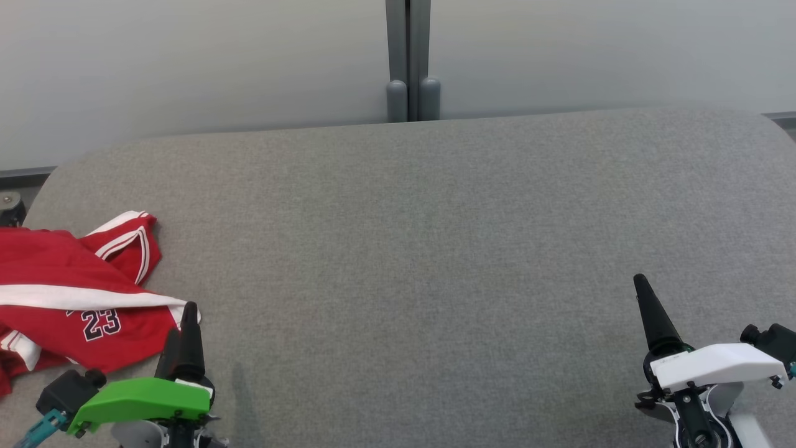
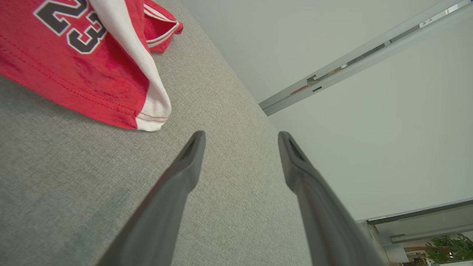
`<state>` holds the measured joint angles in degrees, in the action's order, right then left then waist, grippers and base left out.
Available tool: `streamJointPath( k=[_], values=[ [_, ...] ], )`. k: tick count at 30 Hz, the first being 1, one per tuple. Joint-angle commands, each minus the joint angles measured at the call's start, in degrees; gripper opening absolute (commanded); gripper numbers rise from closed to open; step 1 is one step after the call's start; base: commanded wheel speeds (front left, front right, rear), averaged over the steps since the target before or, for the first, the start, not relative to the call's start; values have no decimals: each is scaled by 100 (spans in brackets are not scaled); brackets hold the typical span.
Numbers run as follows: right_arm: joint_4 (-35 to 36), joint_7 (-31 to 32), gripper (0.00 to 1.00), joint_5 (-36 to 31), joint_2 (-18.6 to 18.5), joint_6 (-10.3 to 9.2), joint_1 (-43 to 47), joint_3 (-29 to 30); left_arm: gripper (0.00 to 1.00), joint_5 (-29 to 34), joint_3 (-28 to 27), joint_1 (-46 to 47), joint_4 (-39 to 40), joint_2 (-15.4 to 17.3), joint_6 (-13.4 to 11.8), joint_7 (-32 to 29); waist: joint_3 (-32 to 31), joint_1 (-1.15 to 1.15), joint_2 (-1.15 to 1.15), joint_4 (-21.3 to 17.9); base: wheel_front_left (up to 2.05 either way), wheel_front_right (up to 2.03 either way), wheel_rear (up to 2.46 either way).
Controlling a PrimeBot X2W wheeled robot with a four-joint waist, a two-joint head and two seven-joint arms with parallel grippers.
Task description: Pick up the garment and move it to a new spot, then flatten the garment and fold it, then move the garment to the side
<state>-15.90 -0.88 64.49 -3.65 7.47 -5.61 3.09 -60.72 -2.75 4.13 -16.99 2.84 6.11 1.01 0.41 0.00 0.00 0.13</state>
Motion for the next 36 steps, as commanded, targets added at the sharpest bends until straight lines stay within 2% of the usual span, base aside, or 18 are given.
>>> streamJointPath(
  k=[1,15,36],
  values=[
    [108,-63,100,-252,-41,1,-144,8,100,273,43,157,76,83,12,59,0,0,0,5,0,0,0],
    [187,-351,100,-1716,-13,2,-137,-43,100,1589,328,109,48,202,-165,344,16,0,0,22,0,0,0],
    [227,-706,100,-3204,-29,2,-13,-201,100,3094,749,-57,167,382,-456,696,-50,0,0,-6,0,0,0]
  ],
)
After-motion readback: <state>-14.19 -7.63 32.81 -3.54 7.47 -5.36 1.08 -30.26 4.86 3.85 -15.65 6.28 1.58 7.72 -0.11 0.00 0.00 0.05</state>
